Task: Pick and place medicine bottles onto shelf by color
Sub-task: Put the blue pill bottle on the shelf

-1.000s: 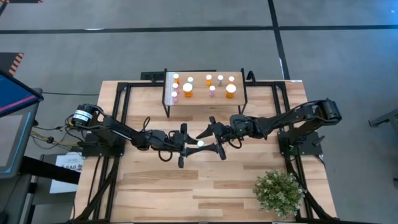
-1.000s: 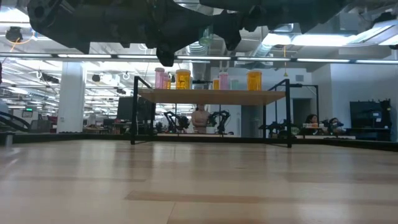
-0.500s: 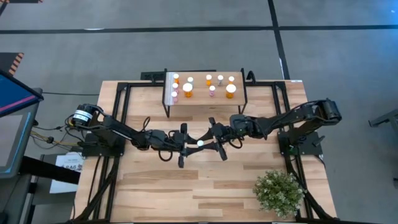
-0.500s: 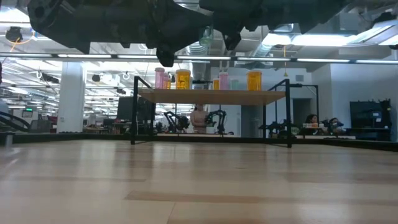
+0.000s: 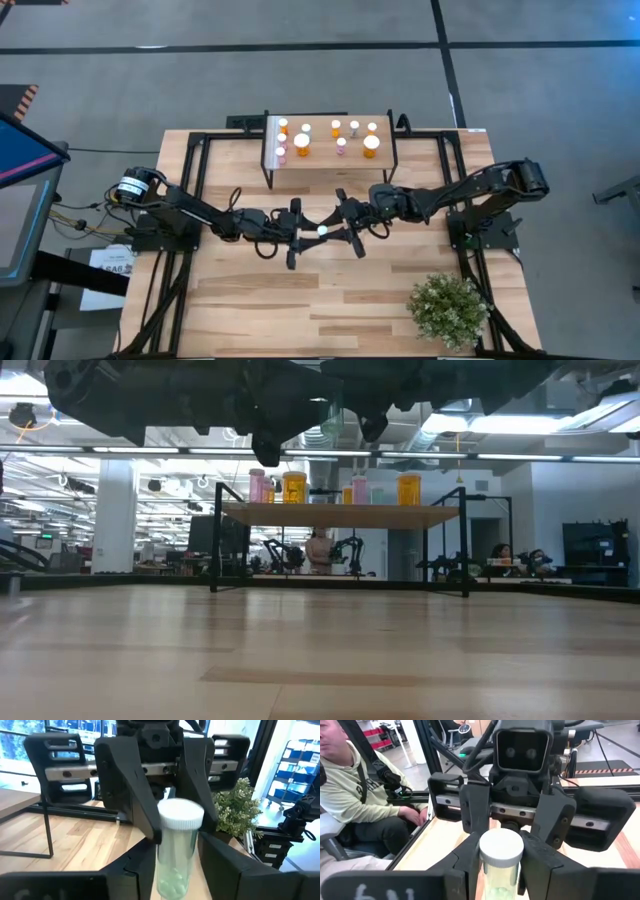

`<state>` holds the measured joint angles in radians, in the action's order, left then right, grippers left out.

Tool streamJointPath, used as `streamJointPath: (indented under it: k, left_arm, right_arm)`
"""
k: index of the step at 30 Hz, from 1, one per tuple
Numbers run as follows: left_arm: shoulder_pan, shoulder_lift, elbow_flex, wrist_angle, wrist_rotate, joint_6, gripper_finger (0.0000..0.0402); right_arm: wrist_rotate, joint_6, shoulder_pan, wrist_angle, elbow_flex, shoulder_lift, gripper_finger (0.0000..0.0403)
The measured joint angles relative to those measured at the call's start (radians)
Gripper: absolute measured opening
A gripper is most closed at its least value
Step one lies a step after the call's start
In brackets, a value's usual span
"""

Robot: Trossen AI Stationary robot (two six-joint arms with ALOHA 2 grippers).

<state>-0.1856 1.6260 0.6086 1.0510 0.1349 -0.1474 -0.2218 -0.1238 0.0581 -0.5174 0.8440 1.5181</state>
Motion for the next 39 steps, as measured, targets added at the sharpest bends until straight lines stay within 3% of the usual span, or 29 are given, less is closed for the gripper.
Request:
streamJointPath:
  k: [10,18,23,33,39]
  left_arm:
    - [0.000,-0.002,0.000,-0.044,0.034,-0.022,0.0193]
    - [0.000,-0.103,-0.002,-0.272,0.164,-0.030,0.0235]
    - [-0.004,-0.165,-0.002,-0.371,0.205,-0.035,0.0260]
    - [-0.062,-0.176,-0.002,-0.383,0.282,-0.020,0.0267]
    - [-0.066,-0.176,-0.002,-0.388,0.283,-0.020,0.0267]
  right_arm:
    - [0.000,0.005,-0.035,-0.001,-0.001,-0.011,0.0137]
    - [0.001,0.046,-0.106,0.004,0.000,-0.061,0.0136]
    - [0.056,0.091,-0.178,-0.004,0.000,-0.086,0.0140]
    - [0.097,0.113,-0.360,-0.070,0.003,-0.072,0.0144]
    - [0.096,0.133,-0.406,0.008,0.066,-0.072,0.0143]
